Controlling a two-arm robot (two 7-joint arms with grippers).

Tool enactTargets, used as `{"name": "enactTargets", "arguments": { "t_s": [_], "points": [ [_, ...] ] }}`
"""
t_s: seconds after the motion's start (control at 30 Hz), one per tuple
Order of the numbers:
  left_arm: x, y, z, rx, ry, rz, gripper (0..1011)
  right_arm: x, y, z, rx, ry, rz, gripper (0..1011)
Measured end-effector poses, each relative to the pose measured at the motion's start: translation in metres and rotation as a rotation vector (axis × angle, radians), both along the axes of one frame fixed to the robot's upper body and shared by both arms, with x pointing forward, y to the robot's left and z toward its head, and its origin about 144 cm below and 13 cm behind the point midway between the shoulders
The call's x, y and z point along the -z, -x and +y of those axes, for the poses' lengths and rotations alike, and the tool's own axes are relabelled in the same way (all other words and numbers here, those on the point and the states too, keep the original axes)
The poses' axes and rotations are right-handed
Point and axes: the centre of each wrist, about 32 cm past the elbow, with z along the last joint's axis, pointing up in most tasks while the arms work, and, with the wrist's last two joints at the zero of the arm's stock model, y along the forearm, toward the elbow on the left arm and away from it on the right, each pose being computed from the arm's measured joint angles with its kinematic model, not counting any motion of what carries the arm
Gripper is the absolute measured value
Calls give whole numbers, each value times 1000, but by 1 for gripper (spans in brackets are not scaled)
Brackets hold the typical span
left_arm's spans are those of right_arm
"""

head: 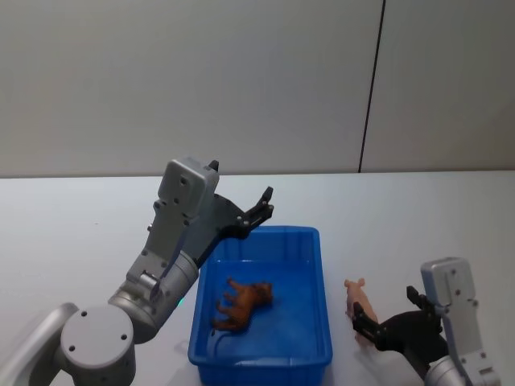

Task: Pick up the two dolls from the table and place them into the box.

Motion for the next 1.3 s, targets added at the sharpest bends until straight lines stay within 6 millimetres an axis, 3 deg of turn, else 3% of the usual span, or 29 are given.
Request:
{"name": "enactTargets", "arguments": {
  "t_s": [0.83,1.2,1.3],
  "points": [
    [0,0,0,0,0,0,1001,19,-4,16,-12,-35,60,976],
    [0,0,0,0,0,0,1001,24,-8,23,5,-30,106,704],
    [0,0,0,0,0,0,1001,25,-9,24,7,-30,112,589]
  ]
}}
